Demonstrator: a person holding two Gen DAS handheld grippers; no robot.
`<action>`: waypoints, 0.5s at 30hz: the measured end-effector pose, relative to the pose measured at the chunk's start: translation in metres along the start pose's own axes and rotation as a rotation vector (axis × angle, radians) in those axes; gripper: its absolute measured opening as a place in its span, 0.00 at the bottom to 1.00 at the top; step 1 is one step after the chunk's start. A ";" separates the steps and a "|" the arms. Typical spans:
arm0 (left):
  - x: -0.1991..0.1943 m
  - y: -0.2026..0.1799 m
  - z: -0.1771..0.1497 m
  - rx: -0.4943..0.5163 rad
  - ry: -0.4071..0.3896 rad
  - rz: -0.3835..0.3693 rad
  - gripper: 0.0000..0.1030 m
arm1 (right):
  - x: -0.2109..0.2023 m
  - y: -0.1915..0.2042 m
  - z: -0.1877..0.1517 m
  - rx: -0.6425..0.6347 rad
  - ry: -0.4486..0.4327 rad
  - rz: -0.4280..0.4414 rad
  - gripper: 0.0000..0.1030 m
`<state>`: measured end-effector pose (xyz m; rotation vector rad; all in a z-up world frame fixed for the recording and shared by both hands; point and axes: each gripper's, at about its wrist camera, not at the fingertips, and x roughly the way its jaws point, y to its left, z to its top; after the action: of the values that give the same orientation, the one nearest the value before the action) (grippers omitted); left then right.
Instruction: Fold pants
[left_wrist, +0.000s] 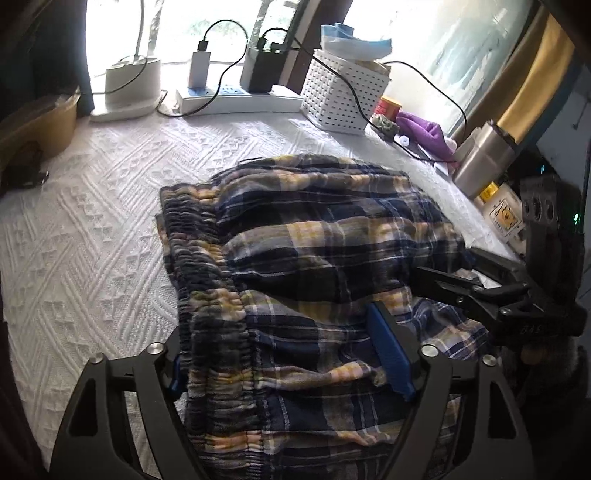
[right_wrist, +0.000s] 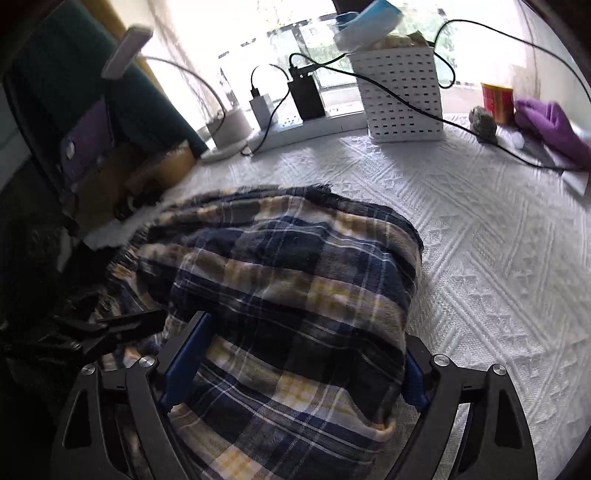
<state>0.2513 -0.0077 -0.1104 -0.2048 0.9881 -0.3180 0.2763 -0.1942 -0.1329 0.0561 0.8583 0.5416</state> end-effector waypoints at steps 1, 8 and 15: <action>0.001 -0.002 0.000 0.005 0.000 0.010 0.82 | 0.002 0.001 0.000 -0.011 0.004 -0.011 0.87; 0.002 -0.009 0.001 -0.005 -0.004 0.018 0.79 | 0.007 0.003 0.001 -0.042 0.014 -0.019 0.85; 0.002 -0.017 -0.005 0.054 -0.019 0.025 0.50 | 0.010 0.021 -0.003 -0.106 0.012 -0.013 0.50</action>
<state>0.2450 -0.0246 -0.1090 -0.1465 0.9613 -0.3190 0.2707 -0.1719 -0.1368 -0.0499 0.8393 0.5747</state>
